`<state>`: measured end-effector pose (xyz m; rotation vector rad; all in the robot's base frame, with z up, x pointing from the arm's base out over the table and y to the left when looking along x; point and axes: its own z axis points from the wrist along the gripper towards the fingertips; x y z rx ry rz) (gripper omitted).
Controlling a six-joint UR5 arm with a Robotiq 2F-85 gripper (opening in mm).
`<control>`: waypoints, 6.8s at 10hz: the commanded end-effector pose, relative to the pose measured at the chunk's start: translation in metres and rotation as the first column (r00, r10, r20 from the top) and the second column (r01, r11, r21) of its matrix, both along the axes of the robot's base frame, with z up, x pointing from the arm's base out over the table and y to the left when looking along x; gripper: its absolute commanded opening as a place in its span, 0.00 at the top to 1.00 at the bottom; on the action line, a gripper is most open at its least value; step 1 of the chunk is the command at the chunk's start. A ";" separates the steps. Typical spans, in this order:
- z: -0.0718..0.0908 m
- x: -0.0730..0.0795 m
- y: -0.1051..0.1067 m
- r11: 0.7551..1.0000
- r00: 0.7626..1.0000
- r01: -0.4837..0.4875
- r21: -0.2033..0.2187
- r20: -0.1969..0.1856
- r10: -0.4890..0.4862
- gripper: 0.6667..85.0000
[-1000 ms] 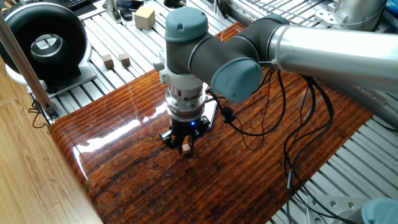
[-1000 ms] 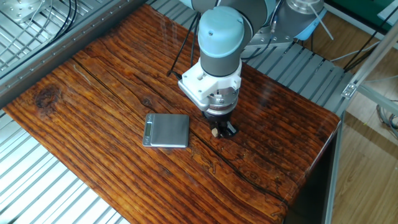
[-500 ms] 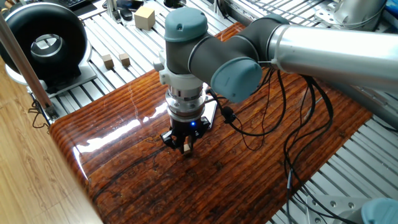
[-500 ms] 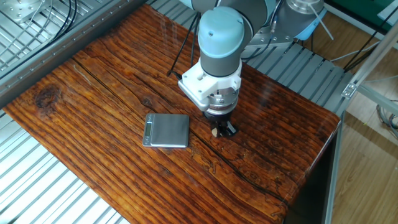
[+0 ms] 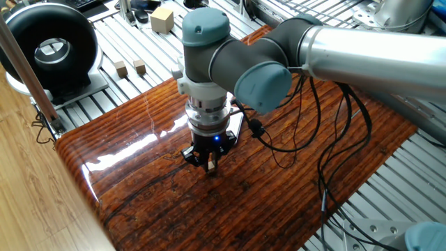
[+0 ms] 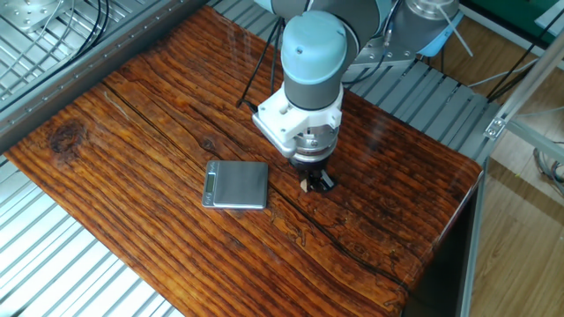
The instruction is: Place the block on the scale
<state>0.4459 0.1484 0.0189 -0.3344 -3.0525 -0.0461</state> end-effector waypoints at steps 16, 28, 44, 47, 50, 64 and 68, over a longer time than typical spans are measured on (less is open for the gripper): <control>0.052 0.050 -0.036 0.938 0.936 -0.345 -0.006 0.067 0.345 0.79; 0.033 0.079 -0.073 0.843 0.840 -0.539 0.003 0.083 0.537 0.75; 0.013 0.093 -0.095 0.780 0.777 -0.626 -0.021 0.075 0.625 0.74; 0.011 0.093 -0.097 0.775 0.772 -0.632 -0.022 0.074 0.631 0.74; 0.011 0.094 -0.100 0.764 0.761 -0.644 -0.033 0.073 0.645 0.67; 0.063 0.075 -0.077 0.822 0.821 -0.565 -0.067 0.057 0.568 0.55; 0.084 0.063 -0.019 0.906 0.906 -0.421 0.048 0.082 0.416 0.64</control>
